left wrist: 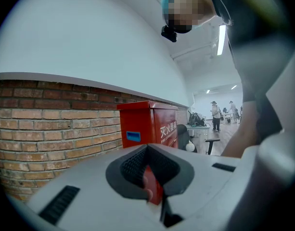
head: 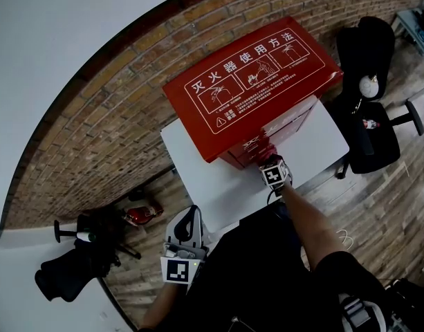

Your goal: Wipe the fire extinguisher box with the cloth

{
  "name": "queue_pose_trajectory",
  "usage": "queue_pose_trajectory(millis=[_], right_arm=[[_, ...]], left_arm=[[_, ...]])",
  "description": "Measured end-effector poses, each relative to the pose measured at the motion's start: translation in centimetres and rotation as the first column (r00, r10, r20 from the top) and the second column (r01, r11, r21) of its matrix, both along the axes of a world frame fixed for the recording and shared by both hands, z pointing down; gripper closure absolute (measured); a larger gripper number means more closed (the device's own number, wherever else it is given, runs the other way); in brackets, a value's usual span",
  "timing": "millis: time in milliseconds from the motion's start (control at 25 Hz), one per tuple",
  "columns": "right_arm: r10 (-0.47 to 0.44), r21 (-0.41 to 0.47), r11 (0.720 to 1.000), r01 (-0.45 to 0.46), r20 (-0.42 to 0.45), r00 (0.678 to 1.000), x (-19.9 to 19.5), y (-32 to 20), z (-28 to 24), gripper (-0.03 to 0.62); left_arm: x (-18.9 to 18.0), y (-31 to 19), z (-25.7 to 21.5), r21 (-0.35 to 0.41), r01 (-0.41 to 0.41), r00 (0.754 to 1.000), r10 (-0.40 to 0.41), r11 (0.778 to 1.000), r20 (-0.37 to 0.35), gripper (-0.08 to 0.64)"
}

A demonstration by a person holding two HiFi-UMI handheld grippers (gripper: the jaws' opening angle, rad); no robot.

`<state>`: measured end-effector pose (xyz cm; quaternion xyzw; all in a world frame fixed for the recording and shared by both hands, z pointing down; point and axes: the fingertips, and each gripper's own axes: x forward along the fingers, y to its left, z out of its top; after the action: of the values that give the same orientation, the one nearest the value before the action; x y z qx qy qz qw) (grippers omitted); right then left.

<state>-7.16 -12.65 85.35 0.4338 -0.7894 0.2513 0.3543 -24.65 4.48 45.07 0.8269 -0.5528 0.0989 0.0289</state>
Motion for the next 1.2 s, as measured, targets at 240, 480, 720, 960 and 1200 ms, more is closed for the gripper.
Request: queue_pose_trajectory(millis=[240, 480, 720, 960, 1200], right_arm=[[-0.004, -0.028, 1.000, 0.004, -0.002, 1.000, -0.6, 0.7, 0.1, 0.528], [-0.030, -0.037, 0.999, 0.031, 0.012, 0.999, -2.4, 1.9, 0.2, 0.528], [-0.065, -0.047, 0.997, 0.066, 0.024, 0.998, -4.3, 3.1, 0.3, 0.528], [-0.085, -0.050, 0.995, 0.087, 0.036, 0.996, -6.0, 3.9, 0.3, 0.528], [-0.094, -0.056, 0.994, 0.096, 0.040, 0.995, -7.1, 4.5, 0.2, 0.528]], left_arm=[[-0.4, -0.2, 0.4, -0.002, -0.003, 1.000, 0.003, 1.000, 0.003, 0.511], [-0.7, -0.1, 0.4, -0.004, -0.002, 1.000, 0.002, 1.000, 0.000, 0.511], [-1.2, -0.1, 0.3, 0.001, -0.001, 1.000, 0.001, 1.000, 0.001, 0.511], [-1.6, 0.0, 0.3, 0.000, 0.002, 1.000, -0.002, 1.000, -0.006, 0.511], [-1.7, -0.1, 0.3, 0.010, -0.003, 1.000, 0.003, 1.000, -0.006, 0.511]])
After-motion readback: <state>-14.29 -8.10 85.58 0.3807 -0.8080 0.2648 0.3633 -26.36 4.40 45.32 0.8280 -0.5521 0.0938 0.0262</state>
